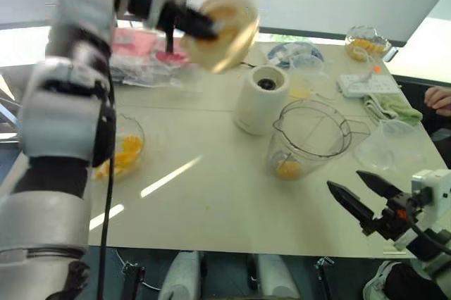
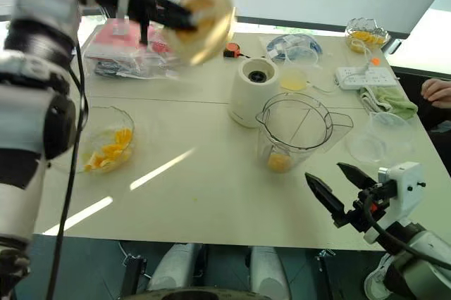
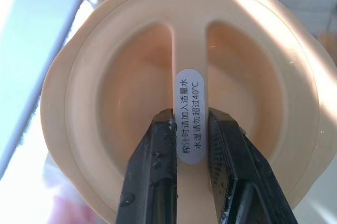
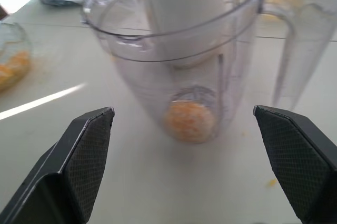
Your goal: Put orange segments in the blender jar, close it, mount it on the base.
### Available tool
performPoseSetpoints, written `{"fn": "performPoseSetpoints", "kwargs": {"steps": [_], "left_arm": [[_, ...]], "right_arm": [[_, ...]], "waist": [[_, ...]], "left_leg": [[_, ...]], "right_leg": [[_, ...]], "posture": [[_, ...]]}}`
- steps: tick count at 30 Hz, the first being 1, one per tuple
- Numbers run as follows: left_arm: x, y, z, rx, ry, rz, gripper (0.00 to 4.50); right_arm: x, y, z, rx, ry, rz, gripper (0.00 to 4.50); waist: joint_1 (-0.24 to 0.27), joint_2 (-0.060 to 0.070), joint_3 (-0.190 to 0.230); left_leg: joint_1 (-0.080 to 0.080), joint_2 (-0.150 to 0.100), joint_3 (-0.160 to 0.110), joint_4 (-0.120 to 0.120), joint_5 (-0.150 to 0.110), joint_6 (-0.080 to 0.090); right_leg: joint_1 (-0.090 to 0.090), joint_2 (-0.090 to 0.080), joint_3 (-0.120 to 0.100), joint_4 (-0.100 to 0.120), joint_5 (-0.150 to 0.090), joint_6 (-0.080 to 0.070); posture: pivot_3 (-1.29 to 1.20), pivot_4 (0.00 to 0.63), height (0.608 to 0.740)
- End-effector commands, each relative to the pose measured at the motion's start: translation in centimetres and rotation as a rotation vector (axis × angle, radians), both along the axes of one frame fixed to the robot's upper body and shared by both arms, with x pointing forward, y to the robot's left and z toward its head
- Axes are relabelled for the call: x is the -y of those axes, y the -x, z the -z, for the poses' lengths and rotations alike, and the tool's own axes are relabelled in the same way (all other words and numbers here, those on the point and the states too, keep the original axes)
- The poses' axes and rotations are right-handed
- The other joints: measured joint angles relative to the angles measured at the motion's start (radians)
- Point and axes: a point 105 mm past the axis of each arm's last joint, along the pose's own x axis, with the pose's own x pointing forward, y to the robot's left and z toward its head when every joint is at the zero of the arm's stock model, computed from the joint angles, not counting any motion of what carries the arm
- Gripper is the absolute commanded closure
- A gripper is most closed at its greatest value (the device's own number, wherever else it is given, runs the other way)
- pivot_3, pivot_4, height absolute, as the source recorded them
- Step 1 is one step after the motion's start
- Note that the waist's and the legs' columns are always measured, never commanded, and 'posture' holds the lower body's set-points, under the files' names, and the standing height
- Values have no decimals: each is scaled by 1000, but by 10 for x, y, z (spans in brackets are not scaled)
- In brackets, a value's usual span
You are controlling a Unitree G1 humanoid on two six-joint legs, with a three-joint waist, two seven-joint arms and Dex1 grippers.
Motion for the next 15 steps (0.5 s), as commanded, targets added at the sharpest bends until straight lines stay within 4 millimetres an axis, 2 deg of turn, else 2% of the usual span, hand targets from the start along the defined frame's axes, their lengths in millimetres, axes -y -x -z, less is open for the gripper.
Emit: {"fn": "performPoseSetpoints", "kwargs": {"steps": [1,3,9,15], "left_arm": [[24,9,12,-138,15,119,4257],[42,14,17,-107,-48,168,4257],[94,26,50,-98,-232,283,4257],[135,46,68,-182,-239,399,4257]], "right_arm": [[7,-7,-4,46,28,38,0],[8,-10,-7,74,29,50,0],[8,-20,-11,127,53,88,0],[12,-24,-13,156,89,139,0]], "waist": [[1,3,-1],[-3,0,1],[-10,-1,2],[-4,-1,2]], "left_leg": [[4,-1,1,0,-1,2],[6,-1,2,0,-1,2],[8,1,5,1,-1,2],[8,1,5,1,-1,2]], "right_leg": [[3,-1,1,0,-2,2],[5,0,3,0,-2,2],[4,3,7,2,-1,0],[4,3,8,1,-1,0]], "posture": [[0,150,740],[0,150,740],[0,150,740],[0,150,740]]}}
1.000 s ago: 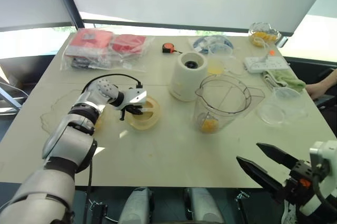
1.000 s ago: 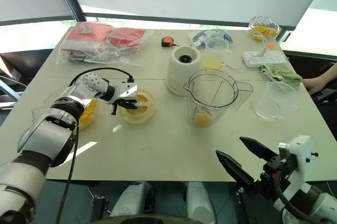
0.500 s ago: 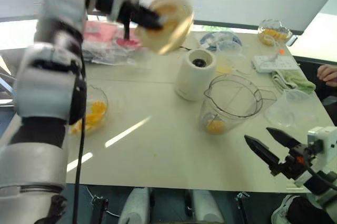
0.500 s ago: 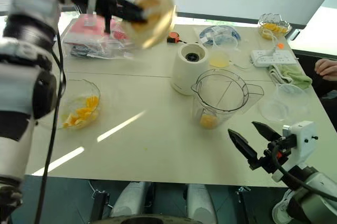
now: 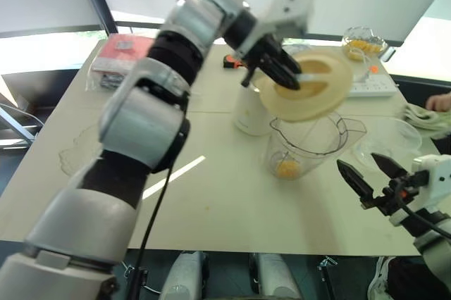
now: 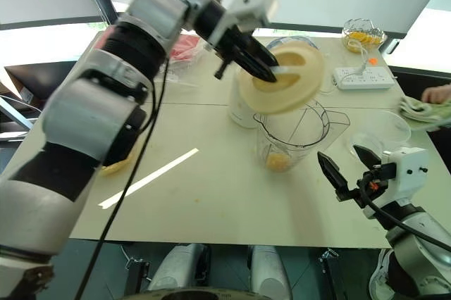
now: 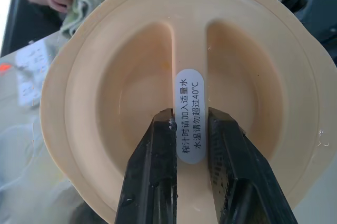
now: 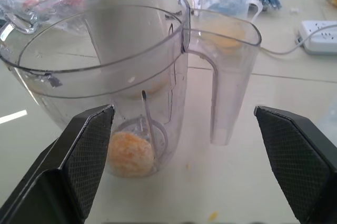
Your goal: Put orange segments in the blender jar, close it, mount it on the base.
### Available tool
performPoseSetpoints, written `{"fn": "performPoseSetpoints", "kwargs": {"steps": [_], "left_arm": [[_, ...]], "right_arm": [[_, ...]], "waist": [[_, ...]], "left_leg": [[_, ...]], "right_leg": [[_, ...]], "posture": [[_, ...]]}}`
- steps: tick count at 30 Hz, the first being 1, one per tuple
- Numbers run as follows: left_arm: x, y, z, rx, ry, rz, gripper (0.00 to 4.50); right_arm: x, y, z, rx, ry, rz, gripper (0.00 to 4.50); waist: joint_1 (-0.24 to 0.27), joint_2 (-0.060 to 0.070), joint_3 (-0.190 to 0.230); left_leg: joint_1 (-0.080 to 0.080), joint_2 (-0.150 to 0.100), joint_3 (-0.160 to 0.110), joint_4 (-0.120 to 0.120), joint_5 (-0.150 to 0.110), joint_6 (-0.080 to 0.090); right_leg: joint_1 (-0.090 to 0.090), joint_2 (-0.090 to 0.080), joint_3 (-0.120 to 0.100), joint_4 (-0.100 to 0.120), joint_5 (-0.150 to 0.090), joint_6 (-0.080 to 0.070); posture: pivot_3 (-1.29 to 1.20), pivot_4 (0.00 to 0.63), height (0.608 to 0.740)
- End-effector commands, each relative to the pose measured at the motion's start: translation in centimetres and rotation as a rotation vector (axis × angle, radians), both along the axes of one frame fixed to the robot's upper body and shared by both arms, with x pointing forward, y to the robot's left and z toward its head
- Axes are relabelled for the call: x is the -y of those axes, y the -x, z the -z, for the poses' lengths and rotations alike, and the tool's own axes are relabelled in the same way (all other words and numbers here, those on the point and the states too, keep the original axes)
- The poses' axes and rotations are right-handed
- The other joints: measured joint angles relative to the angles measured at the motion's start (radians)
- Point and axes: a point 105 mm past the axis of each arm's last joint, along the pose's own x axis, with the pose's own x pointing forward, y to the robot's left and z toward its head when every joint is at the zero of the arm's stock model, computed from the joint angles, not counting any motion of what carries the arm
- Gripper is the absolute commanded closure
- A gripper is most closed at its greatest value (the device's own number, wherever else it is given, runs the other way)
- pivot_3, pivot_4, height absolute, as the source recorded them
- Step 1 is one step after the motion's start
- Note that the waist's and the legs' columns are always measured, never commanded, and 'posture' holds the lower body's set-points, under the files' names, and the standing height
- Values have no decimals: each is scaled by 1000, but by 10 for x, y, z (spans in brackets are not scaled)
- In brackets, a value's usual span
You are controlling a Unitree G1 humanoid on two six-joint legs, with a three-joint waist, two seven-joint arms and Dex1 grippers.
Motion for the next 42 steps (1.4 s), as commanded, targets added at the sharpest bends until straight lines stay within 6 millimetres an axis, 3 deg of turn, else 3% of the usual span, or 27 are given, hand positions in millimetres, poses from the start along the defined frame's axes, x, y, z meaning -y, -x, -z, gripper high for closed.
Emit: {"fn": "performPoseSetpoints", "kwargs": {"steps": [1,9,18,27,30,38,42], "left_arm": [[15,12,-11,1,15,47,4257],[33,8,27,75,-118,16,4257],[38,-9,66,233,-228,-57,4257],[30,-4,89,39,-348,-131,4257],[20,-12,104,66,-393,-166,4257],[20,-28,121,-19,-387,-474,4257],[20,-27,124,-62,-380,-512,4257]], "right_arm": [[4,0,-5,32,38,41,0],[8,-2,-10,78,54,98,0],[3,-4,-7,95,44,118,0],[3,-18,-1,118,102,164,0],[1,-24,2,127,109,167,0],[-2,-32,7,140,118,188,0],[-1,-34,15,119,148,194,0]], "waist": [[-1,0,0],[1,0,0],[3,1,-2],[0,3,-5],[0,2,-6],[-3,-7,-14],[-10,-5,-18]], "left_leg": [[0,0,0,0,0,0],[0,0,0,0,0,0],[1,0,0,0,0,0],[4,1,0,9,0,1],[7,1,-1,11,0,0],[18,2,-2,11,-1,1],[21,4,-4,10,-1,0]], "right_leg": [[0,0,0,0,0,0],[-1,0,0,0,0,0],[0,0,0,0,0,0],[9,0,0,-1,-1,-5],[13,0,-1,-1,-1,-5],[24,0,-1,-2,-4,-1],[30,-2,-3,-7,-4,-1]], "posture": [[0,150,740],[0,150,740],[0,150,740],[0,150,740],[0,150,740],[0,150,740],[0,150,740]]}}
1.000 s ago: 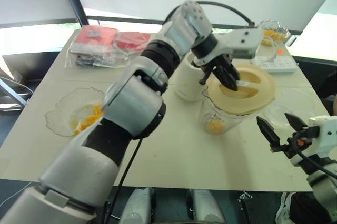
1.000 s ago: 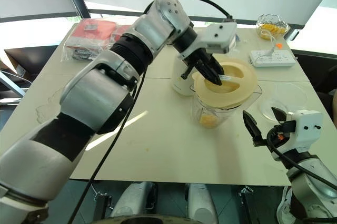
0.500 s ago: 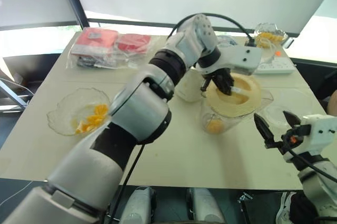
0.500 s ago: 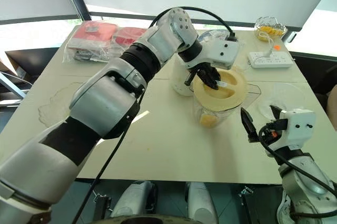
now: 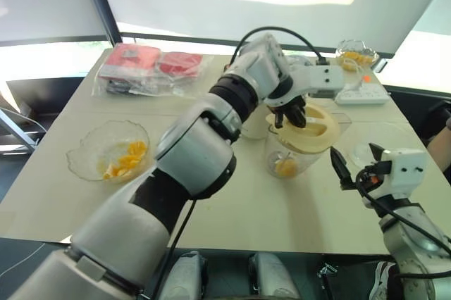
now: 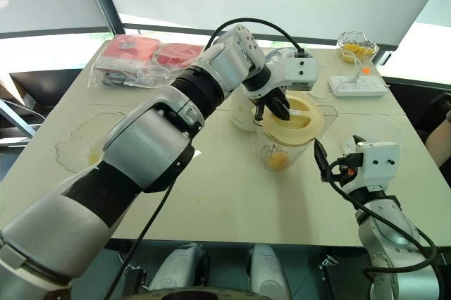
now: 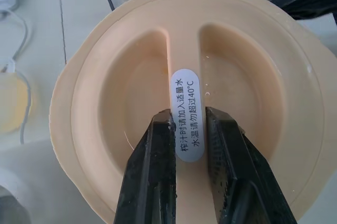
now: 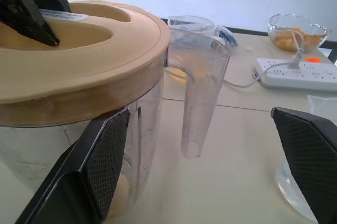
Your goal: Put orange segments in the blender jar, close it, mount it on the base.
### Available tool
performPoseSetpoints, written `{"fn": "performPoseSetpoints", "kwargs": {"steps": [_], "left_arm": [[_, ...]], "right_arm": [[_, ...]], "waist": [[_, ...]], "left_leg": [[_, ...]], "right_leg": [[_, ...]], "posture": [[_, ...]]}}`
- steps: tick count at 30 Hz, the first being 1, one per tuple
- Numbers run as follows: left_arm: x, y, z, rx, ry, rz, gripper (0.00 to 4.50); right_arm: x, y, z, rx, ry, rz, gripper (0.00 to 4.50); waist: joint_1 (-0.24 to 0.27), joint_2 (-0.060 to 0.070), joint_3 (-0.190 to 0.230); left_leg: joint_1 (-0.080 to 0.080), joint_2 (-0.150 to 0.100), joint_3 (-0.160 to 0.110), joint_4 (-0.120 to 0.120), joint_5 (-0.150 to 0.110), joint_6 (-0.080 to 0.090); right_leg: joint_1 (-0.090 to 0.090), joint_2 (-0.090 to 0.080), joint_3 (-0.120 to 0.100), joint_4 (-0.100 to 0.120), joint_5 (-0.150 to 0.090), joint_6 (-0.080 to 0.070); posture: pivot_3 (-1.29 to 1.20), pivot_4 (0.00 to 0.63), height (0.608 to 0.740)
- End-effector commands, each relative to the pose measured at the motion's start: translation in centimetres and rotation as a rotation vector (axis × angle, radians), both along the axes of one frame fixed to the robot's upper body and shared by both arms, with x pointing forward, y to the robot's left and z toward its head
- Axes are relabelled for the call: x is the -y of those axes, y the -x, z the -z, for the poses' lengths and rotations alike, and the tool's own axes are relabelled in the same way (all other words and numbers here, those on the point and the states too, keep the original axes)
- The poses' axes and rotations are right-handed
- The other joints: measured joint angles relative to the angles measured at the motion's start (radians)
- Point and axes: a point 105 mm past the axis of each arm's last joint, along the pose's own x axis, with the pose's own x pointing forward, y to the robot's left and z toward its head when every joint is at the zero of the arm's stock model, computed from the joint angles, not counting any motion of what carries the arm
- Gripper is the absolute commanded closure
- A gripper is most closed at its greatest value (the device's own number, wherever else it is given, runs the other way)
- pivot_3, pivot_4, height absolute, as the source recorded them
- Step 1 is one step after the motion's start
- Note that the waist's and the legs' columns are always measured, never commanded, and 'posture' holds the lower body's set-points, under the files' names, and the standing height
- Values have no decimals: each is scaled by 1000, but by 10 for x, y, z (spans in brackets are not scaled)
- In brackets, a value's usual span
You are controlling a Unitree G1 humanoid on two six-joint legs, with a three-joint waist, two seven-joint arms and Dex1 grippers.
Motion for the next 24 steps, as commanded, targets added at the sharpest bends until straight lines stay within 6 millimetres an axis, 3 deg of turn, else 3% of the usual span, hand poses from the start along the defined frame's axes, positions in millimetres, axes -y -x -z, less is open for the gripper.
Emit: {"fn": "performPoseSetpoints", "kwargs": {"steps": [1,9,24], "left_arm": [[-18,-8,41,-44,-100,-111,4257],[-24,-11,47,-45,-103,-104,4257],[-25,-8,49,-69,-98,-82,4257]], "right_arm": [[2,-3,-4,29,36,5,0],[15,-30,17,-8,47,1,0],[14,-89,34,-20,7,-111,0]], "waist": [[-5,5,-4],[-17,4,-13],[-19,4,-15]], "left_leg": [[0,1,0,0,0,0],[0,1,-2,-3,0,0],[1,1,-2,-7,0,0]], "right_leg": [[1,-1,0,-2,0,0],[5,-4,-1,-11,0,-1],[4,-4,-2,-11,1,-2]], "posture": [[0,150,740],[0,150,740],[0,150,740]]}}
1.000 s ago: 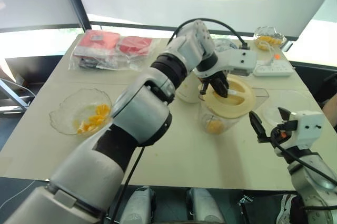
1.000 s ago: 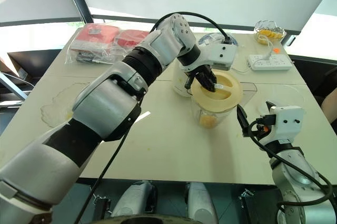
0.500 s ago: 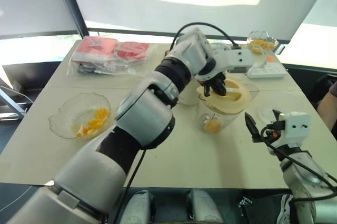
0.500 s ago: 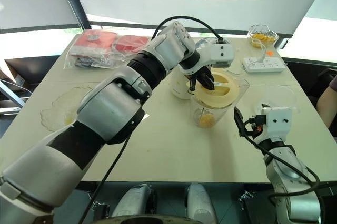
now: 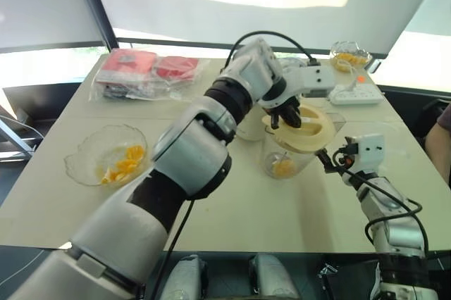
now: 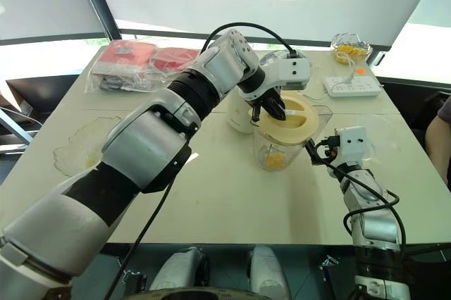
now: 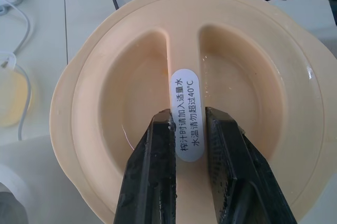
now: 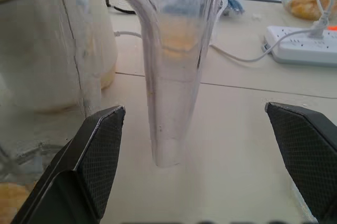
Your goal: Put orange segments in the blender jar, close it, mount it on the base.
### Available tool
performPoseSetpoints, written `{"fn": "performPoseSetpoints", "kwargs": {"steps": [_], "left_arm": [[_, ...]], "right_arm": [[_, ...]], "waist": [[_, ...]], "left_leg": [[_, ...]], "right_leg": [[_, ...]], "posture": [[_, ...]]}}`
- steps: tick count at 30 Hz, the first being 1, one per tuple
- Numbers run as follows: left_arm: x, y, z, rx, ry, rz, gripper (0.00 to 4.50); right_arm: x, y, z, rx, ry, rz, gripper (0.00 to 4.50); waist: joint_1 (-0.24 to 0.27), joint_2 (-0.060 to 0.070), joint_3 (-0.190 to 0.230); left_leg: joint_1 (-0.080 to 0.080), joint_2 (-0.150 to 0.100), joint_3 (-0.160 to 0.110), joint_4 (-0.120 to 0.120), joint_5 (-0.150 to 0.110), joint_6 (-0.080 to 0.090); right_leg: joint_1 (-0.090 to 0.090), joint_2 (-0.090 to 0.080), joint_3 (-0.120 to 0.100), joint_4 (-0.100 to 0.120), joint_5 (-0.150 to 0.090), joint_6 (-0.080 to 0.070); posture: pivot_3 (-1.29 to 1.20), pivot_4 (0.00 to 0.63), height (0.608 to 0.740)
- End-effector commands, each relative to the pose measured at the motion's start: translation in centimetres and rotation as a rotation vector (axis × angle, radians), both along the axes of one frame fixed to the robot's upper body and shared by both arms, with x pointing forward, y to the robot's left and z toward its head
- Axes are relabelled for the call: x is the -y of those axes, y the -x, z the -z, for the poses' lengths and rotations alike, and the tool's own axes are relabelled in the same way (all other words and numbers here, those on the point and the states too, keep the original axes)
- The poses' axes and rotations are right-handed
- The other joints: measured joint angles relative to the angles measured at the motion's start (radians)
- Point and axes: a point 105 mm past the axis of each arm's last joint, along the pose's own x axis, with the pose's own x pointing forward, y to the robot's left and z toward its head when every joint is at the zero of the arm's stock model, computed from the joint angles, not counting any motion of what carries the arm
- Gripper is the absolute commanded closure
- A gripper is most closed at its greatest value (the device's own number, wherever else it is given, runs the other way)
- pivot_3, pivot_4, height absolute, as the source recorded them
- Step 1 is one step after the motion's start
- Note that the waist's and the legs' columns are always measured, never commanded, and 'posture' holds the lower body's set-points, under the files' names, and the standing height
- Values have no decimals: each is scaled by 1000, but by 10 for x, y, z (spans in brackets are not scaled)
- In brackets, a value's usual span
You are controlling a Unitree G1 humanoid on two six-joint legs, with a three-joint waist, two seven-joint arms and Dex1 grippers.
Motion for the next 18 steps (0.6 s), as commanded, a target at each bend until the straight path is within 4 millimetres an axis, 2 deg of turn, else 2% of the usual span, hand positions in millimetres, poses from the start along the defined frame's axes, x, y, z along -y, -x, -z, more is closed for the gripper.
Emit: {"fn": "performPoseSetpoints", "kwargs": {"steps": [1,3,6,11,12,18], "left_arm": [[-19,-5,43,-49,-120,-65,4257],[-20,-5,44,-51,-125,-66,4257],[-22,-5,46,-56,-132,-70,4257],[-25,-4,46,-82,-134,-71,4257],[-26,-4,47,-86,-135,-71,4257],[-30,-6,50,-121,-112,-120,4257]], "right_arm": [[-5,-13,-14,64,9,-50,0],[-5,-19,-14,69,9,-62,0],[-8,-25,-16,83,4,-79,870],[-9,-23,-16,88,26,-63,3491],[-9,-21,-15,84,34,-60,3611],[-14,-10,-18,90,13,-30,3611]], "waist": [[-1,0,0],[-2,0,0],[1,1,-1],[0,2,-3],[0,2,-3],[3,3,-3]], "left_leg": [[0,0,0,0,0,0],[0,0,0,-1,0,0],[1,0,0,-2,0,0],[0,0,0,-4,0,0],[1,0,0,-4,0,0],[0,0,-1,-5,0,0]], "right_leg": [[0,0,0,0,0,0],[0,0,0,0,0,0],[-1,1,0,0,0,0],[-1,2,-2,0,0,0],[-1,2,-2,0,0,0],[-1,1,-1,0,0,0]], "posture": [[0,150,740],[0,150,740],[0,150,740],[0,150,740],[0,150,740],[0,150,740]]}}
